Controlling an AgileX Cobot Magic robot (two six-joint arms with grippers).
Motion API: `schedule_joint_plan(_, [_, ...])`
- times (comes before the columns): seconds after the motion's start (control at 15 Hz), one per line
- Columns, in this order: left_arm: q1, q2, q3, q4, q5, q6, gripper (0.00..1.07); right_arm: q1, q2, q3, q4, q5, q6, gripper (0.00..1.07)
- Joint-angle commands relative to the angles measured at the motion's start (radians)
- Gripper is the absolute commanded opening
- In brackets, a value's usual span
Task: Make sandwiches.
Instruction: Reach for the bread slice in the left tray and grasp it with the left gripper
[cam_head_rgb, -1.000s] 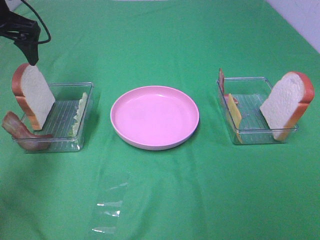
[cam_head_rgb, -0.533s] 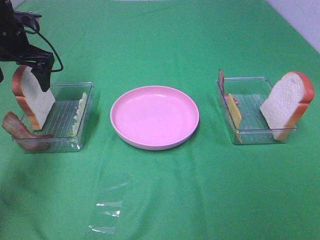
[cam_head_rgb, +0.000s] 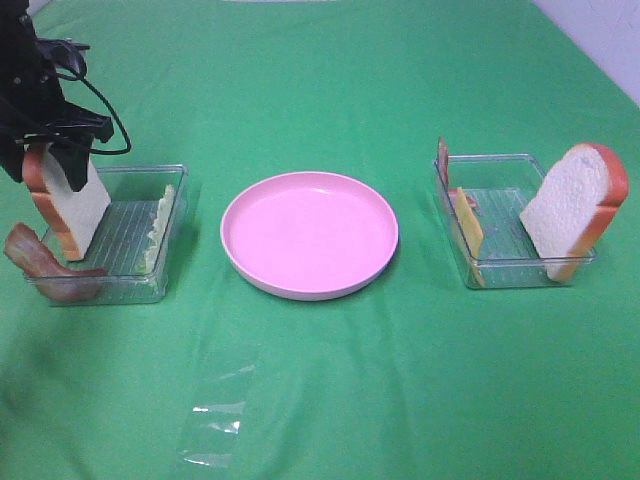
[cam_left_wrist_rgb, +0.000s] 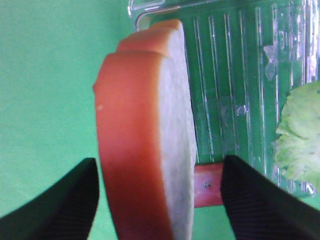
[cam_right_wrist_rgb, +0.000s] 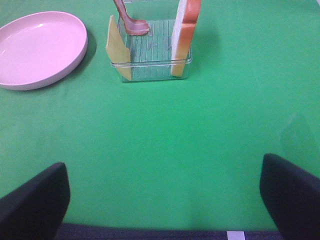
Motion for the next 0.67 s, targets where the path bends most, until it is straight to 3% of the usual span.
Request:
schedule_joint_plan(0.07, [0.000,0.003,-0.004,0.003,0.032,-0.009,0.46,0.001,-0.033,0.004,-0.005,-0.006,-0.003,0.98])
schedule_joint_plan(0.47, [0.000,0.003,-0.004,-0.008,0.033,-0.010,0.44,0.001,-0.033,0.004,-0.005,-0.006,-0.003,0.98])
schedule_joint_plan(0.53, [0.000,0.003,-0.004,-0.017,0.033,-0.014,0.37,0.001,-0.033,0.004,-0.005,-0.006,-0.003,0.98])
schedule_joint_plan(0.67, [0.000,0.003,-0.004,-0.018,0.031,-0.030,0.06,0.001,-0.033,0.004,-0.005,-0.006,-0.003,0.98])
